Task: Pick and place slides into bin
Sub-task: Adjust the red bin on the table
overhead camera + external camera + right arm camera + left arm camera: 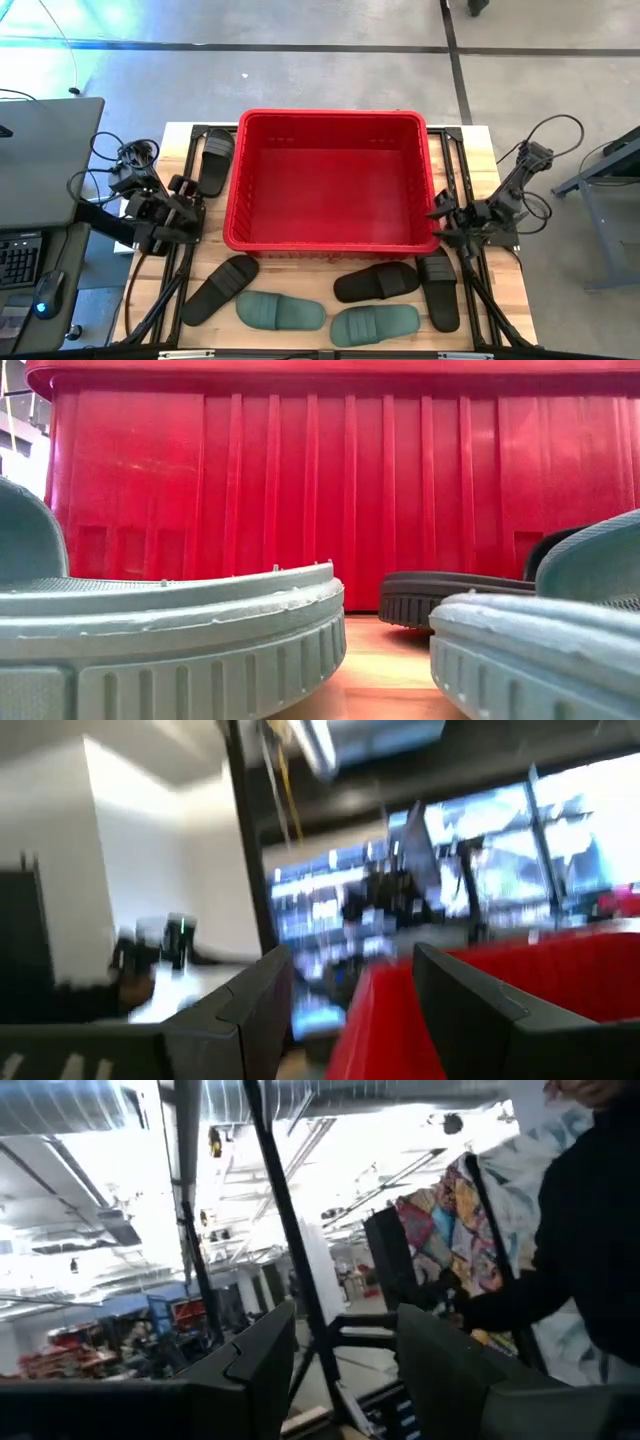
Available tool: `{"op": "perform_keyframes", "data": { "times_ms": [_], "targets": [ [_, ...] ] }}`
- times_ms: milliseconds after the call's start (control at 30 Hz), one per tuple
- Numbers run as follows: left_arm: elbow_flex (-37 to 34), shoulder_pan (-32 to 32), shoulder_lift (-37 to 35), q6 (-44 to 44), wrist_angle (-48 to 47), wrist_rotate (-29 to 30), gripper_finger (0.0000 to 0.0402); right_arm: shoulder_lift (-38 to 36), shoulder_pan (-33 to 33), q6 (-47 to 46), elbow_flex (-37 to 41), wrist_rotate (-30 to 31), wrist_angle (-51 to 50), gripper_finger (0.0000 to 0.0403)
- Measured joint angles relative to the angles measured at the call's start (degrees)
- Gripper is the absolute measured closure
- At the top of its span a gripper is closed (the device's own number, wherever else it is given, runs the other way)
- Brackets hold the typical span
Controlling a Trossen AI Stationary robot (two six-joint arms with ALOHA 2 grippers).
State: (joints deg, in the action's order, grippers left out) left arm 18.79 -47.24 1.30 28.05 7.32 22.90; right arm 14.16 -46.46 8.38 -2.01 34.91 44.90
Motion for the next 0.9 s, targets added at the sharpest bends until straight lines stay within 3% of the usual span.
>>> {"op": "perform_keyframes", "data": {
  "times_ms": [133,300,467,700,900],
  "targets": [
    [0.0,-0.03,0.03,-1.29,2.06,3.44,0.0238,0.59,0.35,7.46,-8.41,-0.66,-3.89,0.0206],
    [4.8,-0.01,0.07,3.94,0.1,23.71,0.0238,5.02,0.35,13.39,-28.28,1.54,-24.1,0.0206],
    [18.0,-0.02,0.09,12.38,-13.95,35.96,0.0238,15.72,0.35,11.21,-47.84,5.4,-39.43,0.0206],
    [36.83,-0.02,1.83,15.2,-34.0,42.34,0.0238,29.25,0.35,10.29,-65.7,4.77,-47.35,0.0206],
    [40.86,-0.02,2.7,13.6,-35.83,42.04,0.0238,37.33,0.35,11.6,-70.92,3.96,-48.08,0.0206]
  ]
}}
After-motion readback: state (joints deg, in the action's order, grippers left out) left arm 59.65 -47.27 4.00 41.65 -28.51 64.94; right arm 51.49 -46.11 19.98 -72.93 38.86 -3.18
